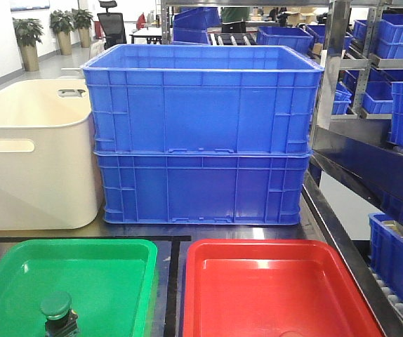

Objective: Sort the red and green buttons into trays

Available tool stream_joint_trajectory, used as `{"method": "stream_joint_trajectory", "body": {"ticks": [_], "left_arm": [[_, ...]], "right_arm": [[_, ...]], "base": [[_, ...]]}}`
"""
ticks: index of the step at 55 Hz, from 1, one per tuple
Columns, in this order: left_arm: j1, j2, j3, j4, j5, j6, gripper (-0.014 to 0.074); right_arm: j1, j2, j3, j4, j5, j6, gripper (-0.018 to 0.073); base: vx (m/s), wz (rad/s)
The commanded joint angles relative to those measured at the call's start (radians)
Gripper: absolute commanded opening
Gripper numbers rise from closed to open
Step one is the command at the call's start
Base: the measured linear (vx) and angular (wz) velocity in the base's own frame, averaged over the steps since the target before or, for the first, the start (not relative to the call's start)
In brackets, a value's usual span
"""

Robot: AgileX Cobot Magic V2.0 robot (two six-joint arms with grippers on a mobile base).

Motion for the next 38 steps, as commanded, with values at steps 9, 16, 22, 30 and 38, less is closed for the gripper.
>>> {"method": "stream_joint_trajectory", "body": {"ticks": [9,16,22,30,38], "left_arm": [[0.001,-0.015,-0.020,-0.010,-0.079,0.001,-0.0006],[0.001,-0.015,-0.020,-0.010,-0.079,0.001,-0.0006],[0.001,-0.015,-0.020,-0.010,-0.079,0.000,-0.0006],[0.001,-0.015,-0.020,-0.010,-0.079,0.000,-0.0006],[0.001,-0.015,-0.020,-0.010,-0.079,0.000,-0.0006]], "right_arm": [[-0.128,-0.110,0.139,-0.078,-0.152,-0.006,-0.0011],[-0.140,-0.127,0.202,-0.080,-0.214,-0.006,-0.0009],[-0.140,-0.127,0.203,-0.119,-0.224,-0.007,-0.0009],[-0.140,-0.127,0.203,-0.139,-0.206,-0.007,-0.0009],[-0.140,-0.127,0.203,-0.139,-0.211,-0.007,-0.0009]], "base": [[0.00,0.00],[0.00,0.00],[0.00,0.00],[0.00,0.00],[0.00,0.00]]}}
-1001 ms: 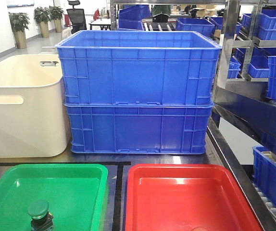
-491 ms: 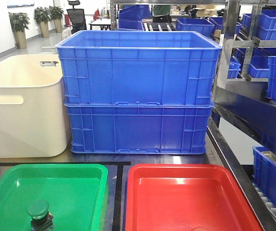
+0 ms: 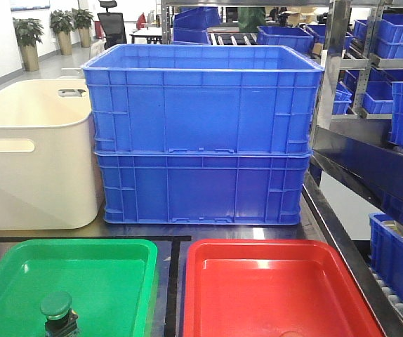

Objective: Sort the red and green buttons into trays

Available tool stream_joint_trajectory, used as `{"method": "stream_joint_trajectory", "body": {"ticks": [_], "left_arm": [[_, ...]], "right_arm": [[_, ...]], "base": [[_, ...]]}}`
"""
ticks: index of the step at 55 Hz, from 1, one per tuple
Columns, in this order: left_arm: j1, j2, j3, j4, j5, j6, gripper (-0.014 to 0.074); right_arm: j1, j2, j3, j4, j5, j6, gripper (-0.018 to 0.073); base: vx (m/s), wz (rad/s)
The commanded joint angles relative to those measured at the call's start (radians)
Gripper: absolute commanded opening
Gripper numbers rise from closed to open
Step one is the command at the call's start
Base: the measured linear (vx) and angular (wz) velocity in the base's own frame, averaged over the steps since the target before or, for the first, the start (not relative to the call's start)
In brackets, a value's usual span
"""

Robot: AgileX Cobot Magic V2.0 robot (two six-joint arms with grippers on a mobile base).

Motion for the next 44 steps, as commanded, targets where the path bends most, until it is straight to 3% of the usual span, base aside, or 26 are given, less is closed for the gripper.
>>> {"method": "stream_joint_trajectory", "body": {"ticks": [1,44], "left_arm": [[0.001,-0.015,-0.020,-0.010,-0.080,0.000,-0.0006],[0.001,-0.015,-0.020,-0.010,-0.080,0.000,-0.0006]], "right_arm": [[-0.006,-0.012,0.013,-0.016,-0.084,-0.007,-0.0009],[-0.006,-0.012,0.013,-0.014,-0.084,-0.007,-0.0009]], "base": [[0.00,0.00],[0.00,0.00]]}}
